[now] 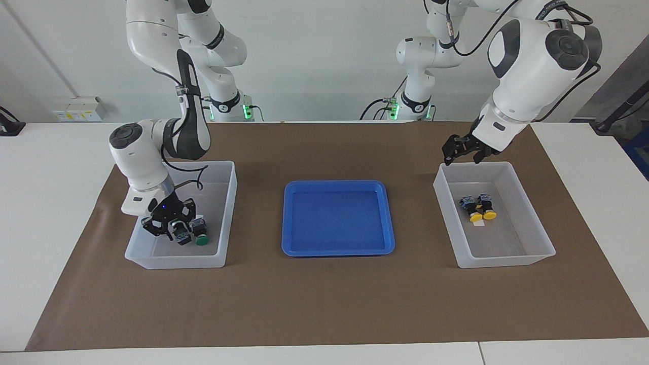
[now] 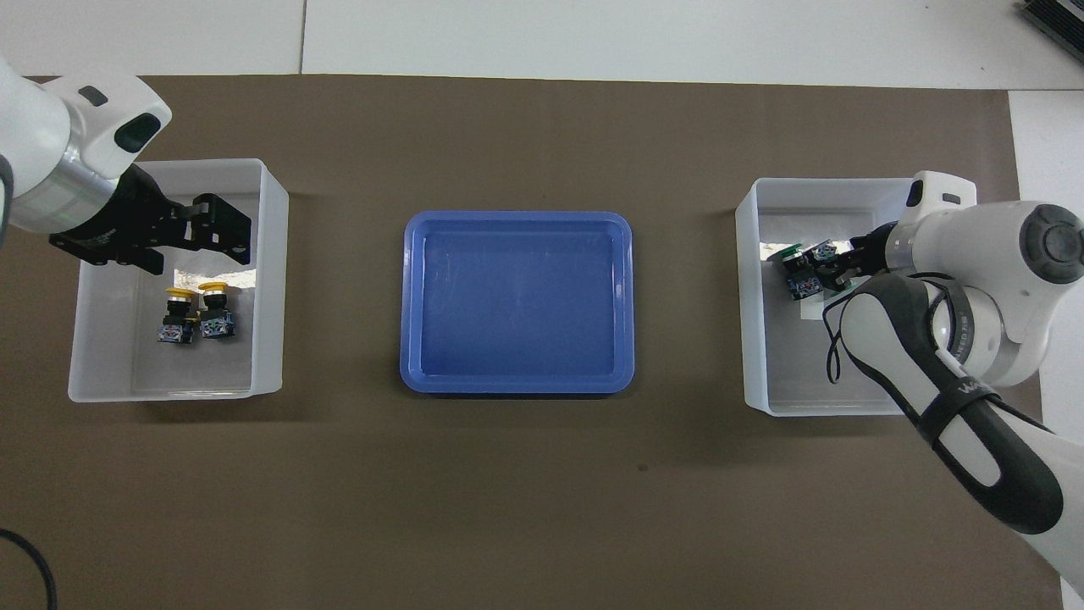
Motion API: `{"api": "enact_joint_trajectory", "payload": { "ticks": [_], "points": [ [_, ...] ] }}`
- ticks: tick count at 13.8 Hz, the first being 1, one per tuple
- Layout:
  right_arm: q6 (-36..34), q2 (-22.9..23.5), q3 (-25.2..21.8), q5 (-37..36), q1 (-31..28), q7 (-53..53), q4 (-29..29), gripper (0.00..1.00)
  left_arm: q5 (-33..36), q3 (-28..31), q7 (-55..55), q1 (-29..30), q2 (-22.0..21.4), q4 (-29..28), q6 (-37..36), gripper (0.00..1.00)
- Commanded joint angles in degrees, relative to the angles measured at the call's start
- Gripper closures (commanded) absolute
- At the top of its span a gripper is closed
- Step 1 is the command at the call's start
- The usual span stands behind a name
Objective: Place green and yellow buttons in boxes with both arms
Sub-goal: 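Open the right gripper to release the green button in the box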
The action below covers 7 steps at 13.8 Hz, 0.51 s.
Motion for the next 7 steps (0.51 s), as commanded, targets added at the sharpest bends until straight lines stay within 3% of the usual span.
{"api": "enact_joint_trajectory", "payload": {
  "ticks": [1, 7],
  "points": [
    [0.0, 0.1, 0.9, -0.3, -1.0, 0.4, 0.7, 0.0, -0.1, 0.1, 0.3, 1.0, -1.1, 0.0, -0.8, 0.0],
    [-7.8, -5.3, 0.8, -0.7, 0.0, 22.9, 5.5, 0.0, -0.1, 0.1, 0.4, 1.8, -1.6, -1.8, 4.1, 0.0]
  ]
}}
